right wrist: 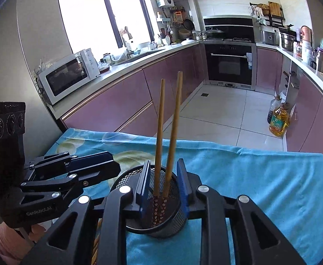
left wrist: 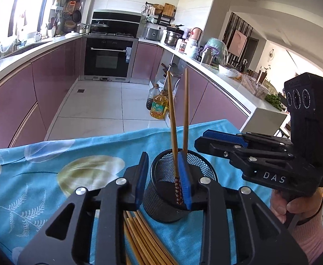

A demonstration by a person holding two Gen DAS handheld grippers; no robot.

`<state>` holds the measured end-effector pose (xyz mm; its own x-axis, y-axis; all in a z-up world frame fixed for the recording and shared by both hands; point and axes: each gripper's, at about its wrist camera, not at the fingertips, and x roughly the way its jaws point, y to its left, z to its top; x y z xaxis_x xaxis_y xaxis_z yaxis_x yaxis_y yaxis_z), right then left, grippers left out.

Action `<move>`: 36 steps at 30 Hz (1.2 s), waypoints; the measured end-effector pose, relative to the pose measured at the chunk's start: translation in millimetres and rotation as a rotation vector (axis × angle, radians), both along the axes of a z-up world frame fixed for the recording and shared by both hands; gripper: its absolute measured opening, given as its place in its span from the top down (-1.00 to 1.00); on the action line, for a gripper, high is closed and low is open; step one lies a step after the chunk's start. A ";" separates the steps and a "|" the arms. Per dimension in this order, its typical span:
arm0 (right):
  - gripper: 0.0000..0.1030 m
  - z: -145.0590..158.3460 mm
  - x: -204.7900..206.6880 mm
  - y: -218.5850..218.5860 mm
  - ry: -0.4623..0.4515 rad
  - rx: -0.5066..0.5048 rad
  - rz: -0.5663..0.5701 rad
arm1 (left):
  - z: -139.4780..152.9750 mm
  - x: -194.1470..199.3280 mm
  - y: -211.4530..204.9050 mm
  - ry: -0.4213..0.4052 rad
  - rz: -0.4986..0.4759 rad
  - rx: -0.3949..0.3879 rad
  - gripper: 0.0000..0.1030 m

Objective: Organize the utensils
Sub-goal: 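Lower the chopsticks into the black mesh cup and open both grippers, then grasp a chopstick with the right gripper while the left gripper grasps another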

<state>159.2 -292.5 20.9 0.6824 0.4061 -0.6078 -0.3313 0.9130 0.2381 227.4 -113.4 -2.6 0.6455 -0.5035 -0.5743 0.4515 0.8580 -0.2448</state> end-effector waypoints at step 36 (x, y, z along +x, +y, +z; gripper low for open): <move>0.28 -78.7 -99.5 52.4 0.127 -0.019 0.179 | -107.2 -85.0 40.4 0.120 0.047 0.264 -0.02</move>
<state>59.7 -240.1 -57.8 0.5178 0.5013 -0.6932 -0.4566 0.8472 0.2716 142.4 -73.0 -109.8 0.5842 -0.2978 -0.7550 0.3908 0.9185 -0.0599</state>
